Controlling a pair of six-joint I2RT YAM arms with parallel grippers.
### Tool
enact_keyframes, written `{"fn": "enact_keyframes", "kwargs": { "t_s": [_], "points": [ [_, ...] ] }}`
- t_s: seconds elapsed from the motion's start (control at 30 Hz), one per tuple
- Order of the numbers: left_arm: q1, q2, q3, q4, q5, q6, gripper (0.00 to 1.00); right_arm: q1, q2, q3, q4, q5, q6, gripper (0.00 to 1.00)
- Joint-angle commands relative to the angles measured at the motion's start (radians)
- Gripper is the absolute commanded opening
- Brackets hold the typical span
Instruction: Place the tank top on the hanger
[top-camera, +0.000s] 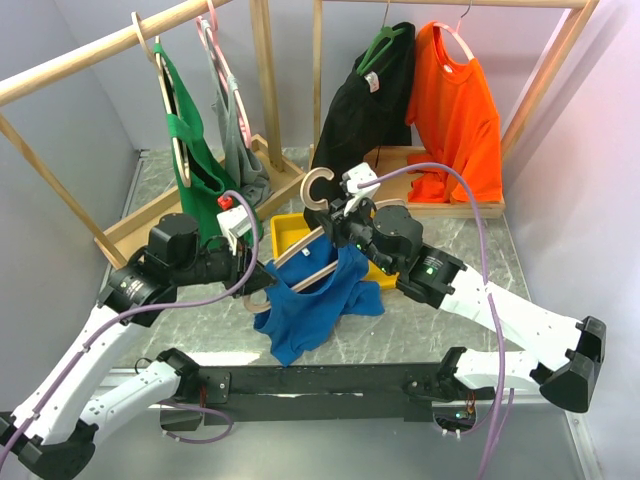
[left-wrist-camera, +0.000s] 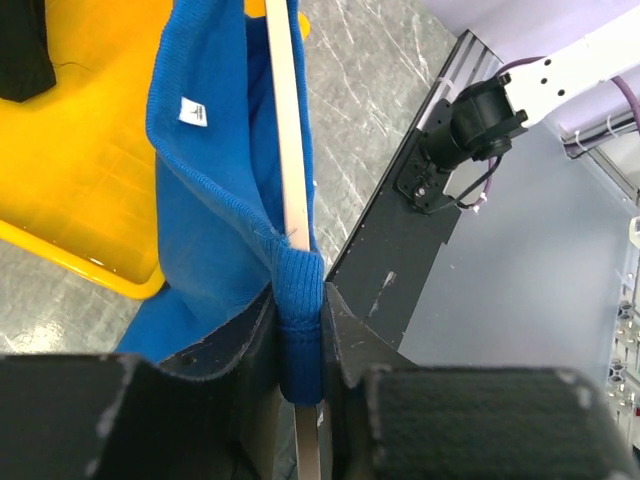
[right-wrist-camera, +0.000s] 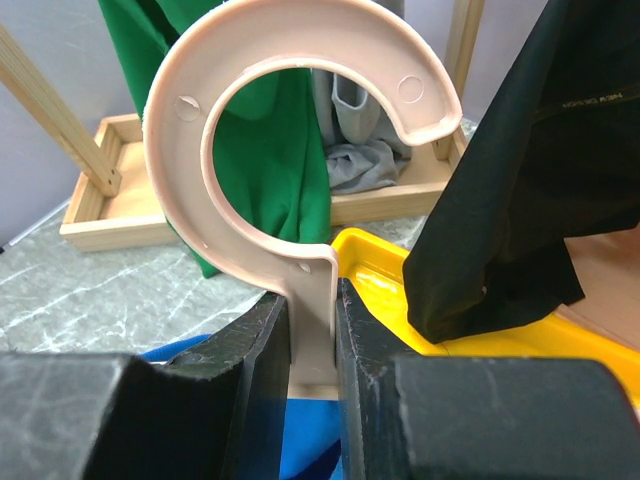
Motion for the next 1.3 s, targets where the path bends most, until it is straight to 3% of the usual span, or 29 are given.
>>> {"fn": "enact_keyframes", "kwargs": {
  "t_s": [0.0,0.13,0.3,0.37,0.4,0.5,0.7,0.8,1.1,1.27],
  "points": [
    [0.0,-0.028,-0.03,0.078,0.051,-0.003,0.2,0.006,-0.001,0.007,0.075,0.011,0.004,0.0],
    [-0.002,-0.038,-0.078,0.11,0.073,-0.016,0.01,0.006,0.006,0.007,0.076,0.003,0.008,0.0],
    [-0.005,-0.089,-0.151,0.184,0.07,-0.073,0.01,0.009,0.015,-0.001,0.073,0.005,0.012,0.0],
    [-0.007,-0.118,-0.171,0.198,0.065,-0.09,0.01,0.008,0.018,-0.002,0.068,0.011,0.015,0.1],
    [-0.008,-0.127,-0.181,0.21,0.056,-0.114,0.01,0.007,0.017,-0.004,0.065,0.009,0.021,0.23],
    [-0.01,-0.161,-0.205,0.21,-0.01,-0.173,0.01,0.009,0.005,-0.011,0.062,0.0,0.035,0.47],
    [-0.011,-0.253,-0.312,0.252,-0.071,-0.323,0.01,0.009,-0.037,-0.04,0.067,-0.007,0.078,0.76],
    [-0.016,-0.299,-0.356,0.232,-0.094,-0.361,0.01,0.008,-0.063,-0.068,0.075,-0.027,0.101,0.84],
    [-0.034,-0.443,-0.304,0.01,-0.248,-0.432,0.01,0.007,-0.162,-0.157,0.131,0.062,0.17,0.89],
    [-0.034,-0.532,-0.268,-0.053,-0.321,-0.446,0.01,0.004,-0.137,-0.165,0.139,0.1,0.195,0.89]
  ]
}}
